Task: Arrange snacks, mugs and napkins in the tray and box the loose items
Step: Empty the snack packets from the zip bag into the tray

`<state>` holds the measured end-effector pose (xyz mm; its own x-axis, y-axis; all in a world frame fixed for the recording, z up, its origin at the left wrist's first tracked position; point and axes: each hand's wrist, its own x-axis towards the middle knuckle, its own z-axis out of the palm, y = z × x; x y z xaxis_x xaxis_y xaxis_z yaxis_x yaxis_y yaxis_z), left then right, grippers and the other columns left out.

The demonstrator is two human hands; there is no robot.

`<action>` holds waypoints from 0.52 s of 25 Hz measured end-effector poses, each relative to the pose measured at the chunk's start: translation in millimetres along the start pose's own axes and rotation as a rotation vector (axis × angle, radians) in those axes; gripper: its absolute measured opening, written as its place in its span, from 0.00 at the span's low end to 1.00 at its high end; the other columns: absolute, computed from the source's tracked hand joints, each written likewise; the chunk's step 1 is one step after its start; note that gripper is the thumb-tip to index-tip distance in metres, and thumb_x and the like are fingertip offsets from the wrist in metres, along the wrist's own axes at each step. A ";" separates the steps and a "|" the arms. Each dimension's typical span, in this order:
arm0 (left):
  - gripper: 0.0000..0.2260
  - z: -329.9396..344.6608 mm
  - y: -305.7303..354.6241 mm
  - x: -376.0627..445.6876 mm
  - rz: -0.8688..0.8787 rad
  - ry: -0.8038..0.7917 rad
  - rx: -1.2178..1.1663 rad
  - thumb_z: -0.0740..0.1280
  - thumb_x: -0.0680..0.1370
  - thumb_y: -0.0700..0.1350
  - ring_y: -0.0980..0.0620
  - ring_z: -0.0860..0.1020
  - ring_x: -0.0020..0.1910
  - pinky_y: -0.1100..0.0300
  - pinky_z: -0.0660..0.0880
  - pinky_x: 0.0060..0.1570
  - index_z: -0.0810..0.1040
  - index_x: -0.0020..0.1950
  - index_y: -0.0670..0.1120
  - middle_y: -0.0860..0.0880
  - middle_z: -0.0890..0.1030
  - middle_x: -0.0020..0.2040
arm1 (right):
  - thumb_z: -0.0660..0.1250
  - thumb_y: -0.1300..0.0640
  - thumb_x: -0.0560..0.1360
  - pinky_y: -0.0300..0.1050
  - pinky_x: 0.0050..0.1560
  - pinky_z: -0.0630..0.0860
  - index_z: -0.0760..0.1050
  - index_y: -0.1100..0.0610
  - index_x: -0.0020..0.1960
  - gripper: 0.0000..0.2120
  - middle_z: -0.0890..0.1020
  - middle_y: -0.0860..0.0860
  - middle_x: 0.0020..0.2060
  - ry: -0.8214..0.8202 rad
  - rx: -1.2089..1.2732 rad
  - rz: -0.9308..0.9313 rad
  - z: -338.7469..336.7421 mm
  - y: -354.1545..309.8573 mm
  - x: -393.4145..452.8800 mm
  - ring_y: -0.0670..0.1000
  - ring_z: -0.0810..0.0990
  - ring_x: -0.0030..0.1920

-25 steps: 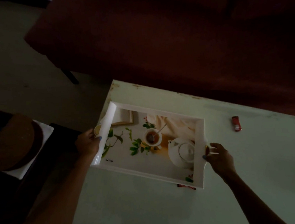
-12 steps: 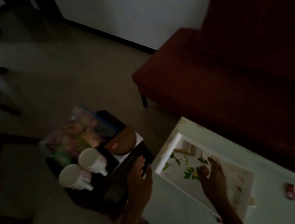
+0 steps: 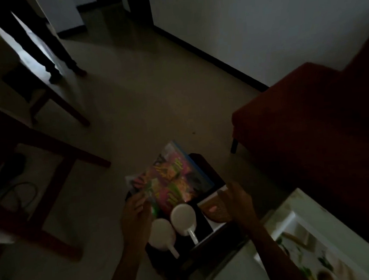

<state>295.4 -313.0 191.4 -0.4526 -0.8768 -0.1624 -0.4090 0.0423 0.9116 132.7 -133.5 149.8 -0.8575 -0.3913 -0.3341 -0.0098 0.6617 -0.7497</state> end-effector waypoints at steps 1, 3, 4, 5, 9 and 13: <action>0.04 -3.1 -13.4 21.7 -0.100 0.003 0.025 0.62 0.76 0.34 0.53 0.69 0.31 0.63 0.70 0.32 0.76 0.44 0.38 0.45 0.72 0.34 | 0.62 0.52 0.78 0.46 0.63 0.68 0.66 0.59 0.70 0.23 0.73 0.58 0.67 -0.038 -0.030 -0.014 12.0 -11.3 20.7 0.57 0.72 0.66; 0.14 -3.1 -48.1 61.2 -0.340 0.018 0.078 0.62 0.78 0.39 0.47 0.68 0.28 0.58 0.68 0.31 0.72 0.33 0.34 0.43 0.69 0.29 | 0.60 0.54 0.79 0.44 0.62 0.66 0.61 0.59 0.73 0.24 0.69 0.57 0.70 -0.127 -0.050 -0.003 35.1 -26.3 63.9 0.58 0.69 0.69; 0.16 0.6 -65.6 78.5 -0.436 0.017 0.052 0.62 0.78 0.42 0.44 0.71 0.31 0.54 0.69 0.35 0.73 0.34 0.34 0.40 0.72 0.31 | 0.59 0.56 0.80 0.45 0.64 0.66 0.59 0.60 0.74 0.24 0.67 0.58 0.72 -0.170 -0.053 0.014 47.8 -29.3 87.1 0.58 0.67 0.70; 0.15 4.3 -78.2 91.8 -0.517 0.018 0.013 0.62 0.79 0.44 0.40 0.74 0.36 0.49 0.70 0.40 0.74 0.38 0.33 0.36 0.74 0.36 | 0.59 0.58 0.80 0.47 0.66 0.64 0.57 0.61 0.74 0.25 0.65 0.59 0.73 -0.200 -0.066 0.025 58.9 -28.7 108.1 0.58 0.65 0.71; 0.16 22.4 -115.2 131.1 -0.719 -0.008 -0.057 0.58 0.80 0.46 0.28 0.72 0.58 0.38 0.67 0.61 0.73 0.58 0.33 0.28 0.74 0.55 | 0.59 0.58 0.79 0.52 0.70 0.63 0.53 0.61 0.75 0.27 0.62 0.60 0.74 -0.267 -0.127 0.126 94.8 -12.9 171.6 0.60 0.63 0.72; 0.21 31.8 -130.0 151.3 -0.682 0.053 -0.048 0.58 0.80 0.49 0.36 0.69 0.66 0.42 0.65 0.68 0.67 0.67 0.37 0.36 0.70 0.68 | 0.61 0.52 0.79 0.59 0.70 0.64 0.58 0.59 0.74 0.27 0.66 0.60 0.72 -0.247 -0.184 0.239 116.4 2.2 200.9 0.62 0.65 0.70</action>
<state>254.8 -436.0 36.4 -0.0664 -0.7221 -0.6886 -0.5524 -0.5481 0.6281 20.3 -285.1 14.5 -0.6972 -0.3393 -0.6315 0.0643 0.8478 -0.5265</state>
